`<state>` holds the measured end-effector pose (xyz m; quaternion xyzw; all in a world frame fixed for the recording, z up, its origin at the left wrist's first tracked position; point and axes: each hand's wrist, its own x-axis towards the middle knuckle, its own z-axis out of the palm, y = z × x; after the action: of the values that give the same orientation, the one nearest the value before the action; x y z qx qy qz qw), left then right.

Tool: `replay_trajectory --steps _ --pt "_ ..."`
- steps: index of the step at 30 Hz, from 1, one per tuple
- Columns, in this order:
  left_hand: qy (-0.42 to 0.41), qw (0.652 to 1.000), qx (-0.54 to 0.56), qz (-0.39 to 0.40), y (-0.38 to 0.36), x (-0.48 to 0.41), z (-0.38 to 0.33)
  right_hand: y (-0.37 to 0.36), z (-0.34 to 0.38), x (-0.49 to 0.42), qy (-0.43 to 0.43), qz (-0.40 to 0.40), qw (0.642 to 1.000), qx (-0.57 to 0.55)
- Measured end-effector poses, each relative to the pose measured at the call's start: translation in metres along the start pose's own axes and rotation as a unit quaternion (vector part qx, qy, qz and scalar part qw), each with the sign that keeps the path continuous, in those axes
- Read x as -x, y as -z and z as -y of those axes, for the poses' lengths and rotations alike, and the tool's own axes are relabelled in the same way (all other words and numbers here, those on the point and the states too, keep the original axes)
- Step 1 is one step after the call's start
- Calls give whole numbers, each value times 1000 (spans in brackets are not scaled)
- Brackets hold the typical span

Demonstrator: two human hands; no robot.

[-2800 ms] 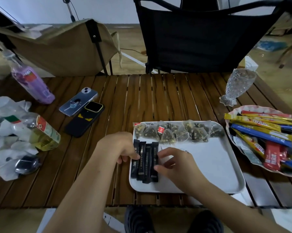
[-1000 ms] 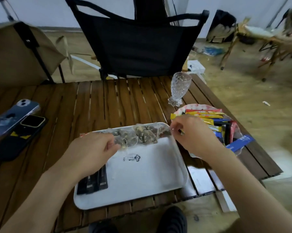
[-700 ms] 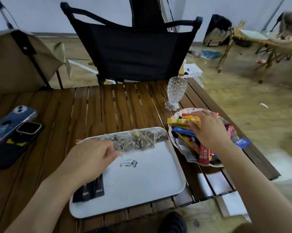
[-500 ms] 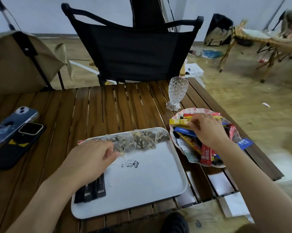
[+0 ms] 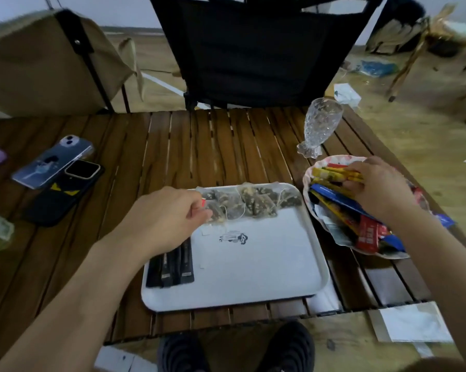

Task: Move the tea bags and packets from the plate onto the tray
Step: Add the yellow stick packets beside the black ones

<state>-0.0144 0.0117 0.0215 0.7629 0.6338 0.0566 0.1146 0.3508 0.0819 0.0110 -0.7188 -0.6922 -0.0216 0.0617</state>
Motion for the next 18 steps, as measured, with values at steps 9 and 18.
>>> replay_trajectory --steps 9,18 --pt "51 998 33 -9 11 -3 19 32 56 31 75 -97 978 -169" --pt "10 976 210 50 15 5 21 17 126 80 159 136 949 -237"
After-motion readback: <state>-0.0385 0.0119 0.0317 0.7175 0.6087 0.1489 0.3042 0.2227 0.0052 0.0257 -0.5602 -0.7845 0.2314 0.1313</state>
